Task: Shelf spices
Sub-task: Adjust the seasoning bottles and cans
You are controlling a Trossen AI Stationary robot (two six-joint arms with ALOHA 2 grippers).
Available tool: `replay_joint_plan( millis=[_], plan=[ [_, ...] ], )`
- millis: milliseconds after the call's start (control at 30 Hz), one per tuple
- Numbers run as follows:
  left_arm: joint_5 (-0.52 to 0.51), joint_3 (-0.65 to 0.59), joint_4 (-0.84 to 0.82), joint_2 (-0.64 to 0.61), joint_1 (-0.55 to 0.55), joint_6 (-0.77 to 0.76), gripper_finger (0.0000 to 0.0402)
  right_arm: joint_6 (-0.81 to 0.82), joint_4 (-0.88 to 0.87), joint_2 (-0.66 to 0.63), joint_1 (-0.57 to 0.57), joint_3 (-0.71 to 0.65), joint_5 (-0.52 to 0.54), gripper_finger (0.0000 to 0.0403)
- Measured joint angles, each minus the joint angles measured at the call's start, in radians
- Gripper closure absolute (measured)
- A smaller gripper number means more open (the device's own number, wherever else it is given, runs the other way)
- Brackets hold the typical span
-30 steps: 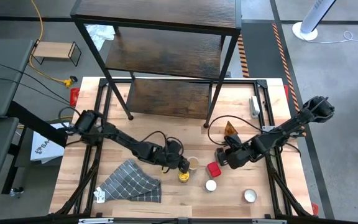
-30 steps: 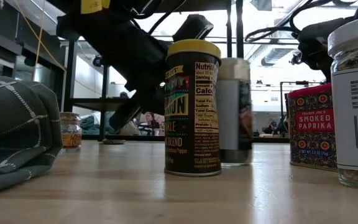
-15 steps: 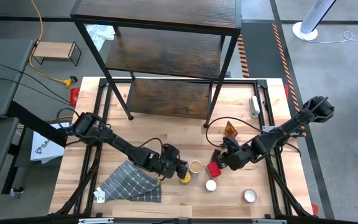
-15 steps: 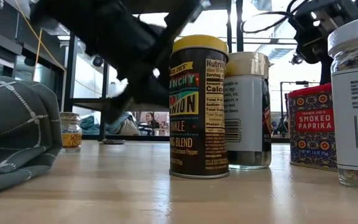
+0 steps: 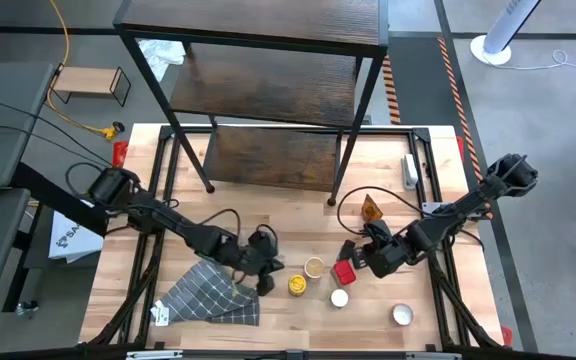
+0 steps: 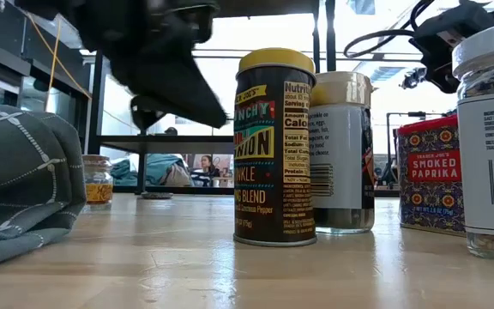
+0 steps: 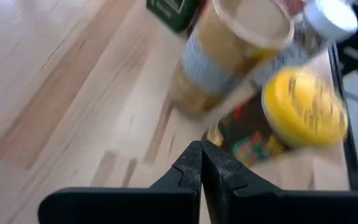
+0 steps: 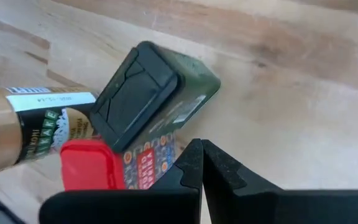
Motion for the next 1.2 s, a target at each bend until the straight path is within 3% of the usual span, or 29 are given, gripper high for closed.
replay_joint_plan(
  millis=[300,467,767,1000,1200],
  plan=[
    [0.022,-0.316,0.139,-0.247,0.027,-0.046,0.0401,0.054,-0.02,0.0,0.035,0.026,-0.062,0.0403],
    [0.066,-0.423,0.236,-0.346,0.048,-0.141,0.0401,0.001,-0.08,0.0,0.035,0.121,0.013,0.0403],
    [0.089,-0.436,0.256,-0.368,0.052,-0.299,0.0401,-0.215,0.025,0.114,0.021,0.305,0.085,0.0403],
    [0.034,-0.436,0.257,-0.368,0.052,-0.435,0.0401,-0.324,0.025,0.28,-0.018,0.399,0.027,0.0403],
    [-0.024,-0.436,0.257,-0.368,0.035,-0.495,0.0401,-0.319,0.024,0.326,-0.022,0.408,-0.068,0.0403]
  ],
)
